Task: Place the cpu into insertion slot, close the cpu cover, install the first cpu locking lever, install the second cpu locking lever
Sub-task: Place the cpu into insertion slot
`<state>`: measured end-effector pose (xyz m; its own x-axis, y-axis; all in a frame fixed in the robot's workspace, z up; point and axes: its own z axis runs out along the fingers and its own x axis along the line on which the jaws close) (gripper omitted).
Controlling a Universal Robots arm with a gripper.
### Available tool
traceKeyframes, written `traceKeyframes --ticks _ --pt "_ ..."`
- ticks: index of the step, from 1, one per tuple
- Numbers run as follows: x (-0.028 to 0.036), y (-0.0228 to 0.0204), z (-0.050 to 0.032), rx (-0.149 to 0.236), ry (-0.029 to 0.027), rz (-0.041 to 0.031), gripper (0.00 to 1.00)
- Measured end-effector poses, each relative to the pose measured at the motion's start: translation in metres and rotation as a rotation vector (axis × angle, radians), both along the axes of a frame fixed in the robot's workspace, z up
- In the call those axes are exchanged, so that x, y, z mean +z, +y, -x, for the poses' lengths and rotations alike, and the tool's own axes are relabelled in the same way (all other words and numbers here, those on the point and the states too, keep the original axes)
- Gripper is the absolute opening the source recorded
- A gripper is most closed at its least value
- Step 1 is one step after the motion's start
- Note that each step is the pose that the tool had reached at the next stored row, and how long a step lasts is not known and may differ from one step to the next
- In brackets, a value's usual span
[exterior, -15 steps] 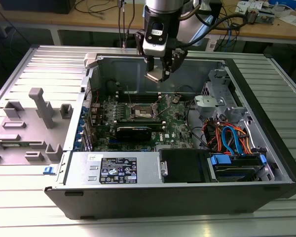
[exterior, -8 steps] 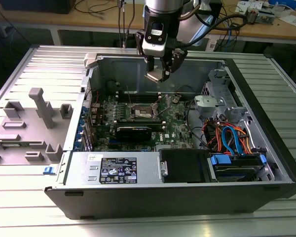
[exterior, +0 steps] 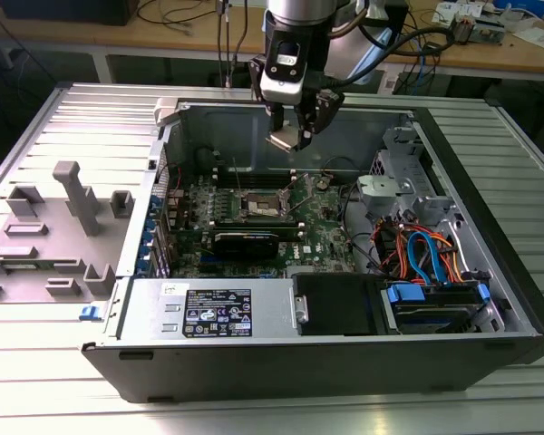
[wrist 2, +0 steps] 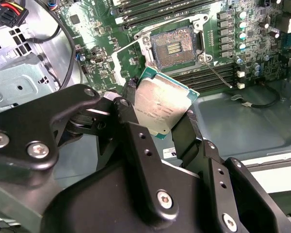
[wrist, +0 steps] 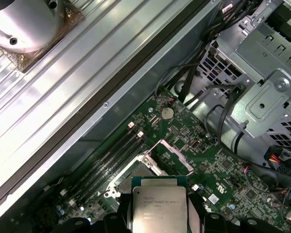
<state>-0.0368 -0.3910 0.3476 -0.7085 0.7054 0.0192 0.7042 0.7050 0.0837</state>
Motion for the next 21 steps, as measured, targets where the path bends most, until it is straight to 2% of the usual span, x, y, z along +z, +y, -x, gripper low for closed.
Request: traceKeyframes --ticks 15,21 --pt "-0.0019 0.0 0.0008 -0.047 0.0 -0.0001 0.54" --pt "-0.0032 0.0 0.0058 -0.048 0.0 -0.0001 0.54"
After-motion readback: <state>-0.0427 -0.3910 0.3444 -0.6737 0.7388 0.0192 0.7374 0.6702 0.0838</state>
